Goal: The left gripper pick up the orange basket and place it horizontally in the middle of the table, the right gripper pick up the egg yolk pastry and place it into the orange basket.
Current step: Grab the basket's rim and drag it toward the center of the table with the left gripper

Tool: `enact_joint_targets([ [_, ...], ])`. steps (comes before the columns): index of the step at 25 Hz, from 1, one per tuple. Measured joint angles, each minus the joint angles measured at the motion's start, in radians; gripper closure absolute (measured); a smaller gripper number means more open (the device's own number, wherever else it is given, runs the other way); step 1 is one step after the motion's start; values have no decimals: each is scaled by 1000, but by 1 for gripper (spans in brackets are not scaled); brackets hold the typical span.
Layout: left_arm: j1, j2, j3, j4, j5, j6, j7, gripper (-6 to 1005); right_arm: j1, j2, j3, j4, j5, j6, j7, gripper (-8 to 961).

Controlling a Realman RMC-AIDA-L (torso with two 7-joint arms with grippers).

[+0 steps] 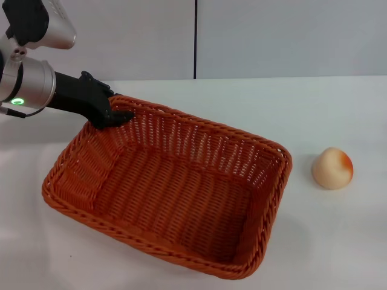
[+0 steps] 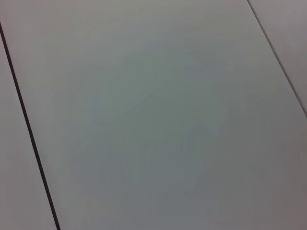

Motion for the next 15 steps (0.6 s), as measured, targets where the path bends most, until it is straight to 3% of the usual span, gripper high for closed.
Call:
enact_joint_targets([
  [8, -2, 1, -20, 1, -6, 9, -62, 636, 2, 0, 0, 0, 0, 7, 0, 323],
  [15, -2, 5, -88, 5, -63, 72, -98, 647, 8, -1, 2, -8, 1, 30, 0, 323],
])
